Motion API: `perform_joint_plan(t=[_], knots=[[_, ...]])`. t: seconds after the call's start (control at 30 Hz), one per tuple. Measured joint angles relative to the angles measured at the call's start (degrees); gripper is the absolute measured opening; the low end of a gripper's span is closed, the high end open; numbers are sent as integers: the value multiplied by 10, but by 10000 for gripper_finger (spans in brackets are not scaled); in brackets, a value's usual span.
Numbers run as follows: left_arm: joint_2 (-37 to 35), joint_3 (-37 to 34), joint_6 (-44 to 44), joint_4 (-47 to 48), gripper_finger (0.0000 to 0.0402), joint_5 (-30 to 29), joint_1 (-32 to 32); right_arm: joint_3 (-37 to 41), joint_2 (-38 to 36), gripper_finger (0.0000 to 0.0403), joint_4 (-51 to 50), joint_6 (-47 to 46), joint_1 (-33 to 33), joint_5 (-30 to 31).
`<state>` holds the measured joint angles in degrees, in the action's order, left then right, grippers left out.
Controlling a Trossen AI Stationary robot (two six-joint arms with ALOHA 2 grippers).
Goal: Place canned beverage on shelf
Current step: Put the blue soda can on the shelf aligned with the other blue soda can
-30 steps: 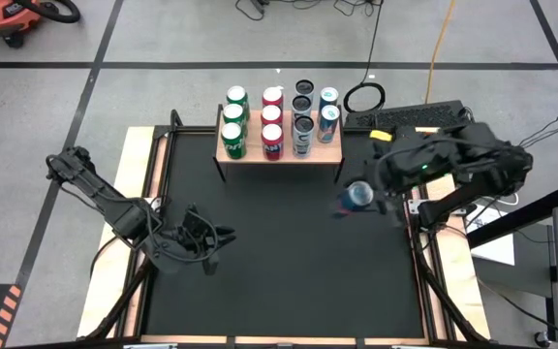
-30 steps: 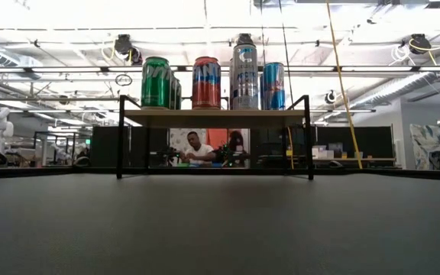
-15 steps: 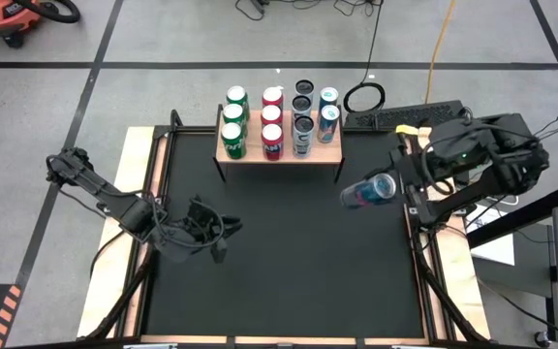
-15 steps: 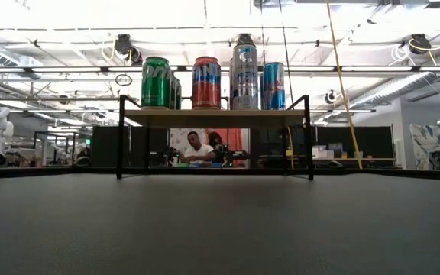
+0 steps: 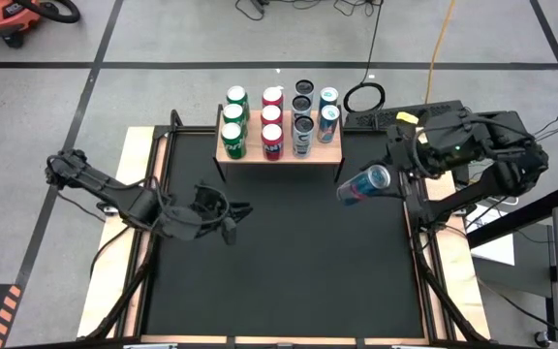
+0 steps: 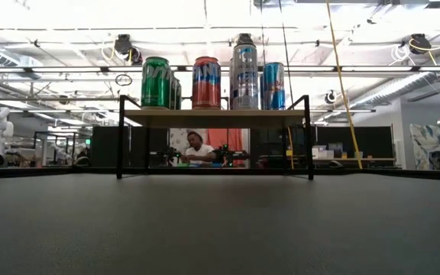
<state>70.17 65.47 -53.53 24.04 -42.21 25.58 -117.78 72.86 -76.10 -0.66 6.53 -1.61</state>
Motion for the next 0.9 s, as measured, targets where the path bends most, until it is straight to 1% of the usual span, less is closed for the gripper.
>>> perform_joint_plan(t=[0.13,0.2,0.3,0.37,0.47,0.57,0.67,0.77,0.9], knots=[[2,0,98,-102,85,3,-22,0,11,219,11,-16,-10,-16],[8,0,156,-171,93,19,-37,0,18,219,8,-21,-13,-17],[16,0,259,-268,118,63,-54,0,29,219,1,-21,-13,-19],[24,0,298,-326,144,86,-66,0,34,219,4,-18,-14,-18],[38,0,324,-377,194,94,-82,0,42,219,5,-13,-21,-18],[53,0,369,-394,248,96,-89,0,50,219,7,8,-28,-18],[77,0,375,-418,292,99,-99,0,50,219,4,18,-37,-17],[102,0,375,-457,321,115,-114,0,49,219,5,27,-43,-24],[141,13,379,-486,337,138,-123,0,50,219,15,33,-49,-39]])
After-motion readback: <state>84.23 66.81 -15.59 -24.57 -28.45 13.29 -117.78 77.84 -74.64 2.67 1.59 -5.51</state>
